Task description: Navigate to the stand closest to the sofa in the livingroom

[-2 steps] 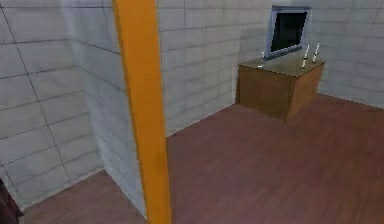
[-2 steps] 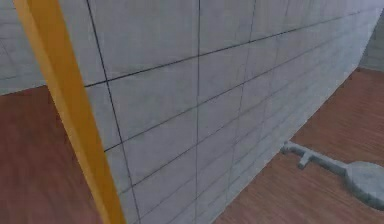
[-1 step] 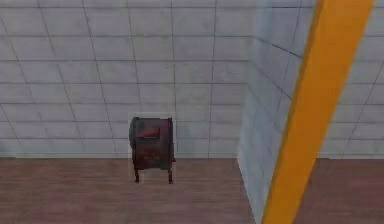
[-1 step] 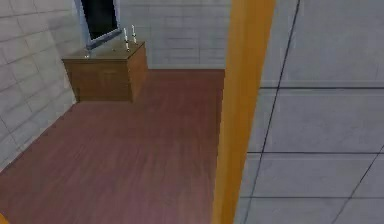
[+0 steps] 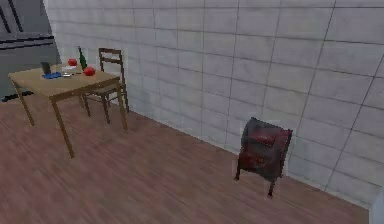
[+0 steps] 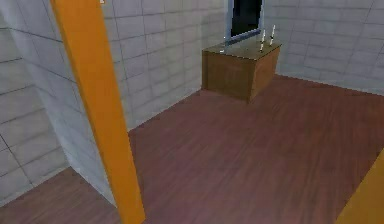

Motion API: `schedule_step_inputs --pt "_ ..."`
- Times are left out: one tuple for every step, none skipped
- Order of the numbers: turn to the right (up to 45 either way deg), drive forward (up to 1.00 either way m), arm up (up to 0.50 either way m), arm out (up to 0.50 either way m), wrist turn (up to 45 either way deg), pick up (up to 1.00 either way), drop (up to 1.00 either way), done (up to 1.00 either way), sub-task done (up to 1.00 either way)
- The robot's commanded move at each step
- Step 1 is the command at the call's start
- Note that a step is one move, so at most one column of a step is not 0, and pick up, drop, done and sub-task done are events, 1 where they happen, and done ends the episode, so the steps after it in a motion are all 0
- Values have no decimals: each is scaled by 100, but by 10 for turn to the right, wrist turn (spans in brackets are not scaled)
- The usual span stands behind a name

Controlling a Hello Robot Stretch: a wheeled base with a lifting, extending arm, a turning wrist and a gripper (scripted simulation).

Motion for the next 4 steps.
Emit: schedule_step_inputs --pt "0 40 0 0 0 0 0 0 0" --pt "450 0 0 0 0 0 0 0 0" --pt "450 0 0 0 0 0 0 0 0" --pt "330 0 0 0 0 0 0 0 0"
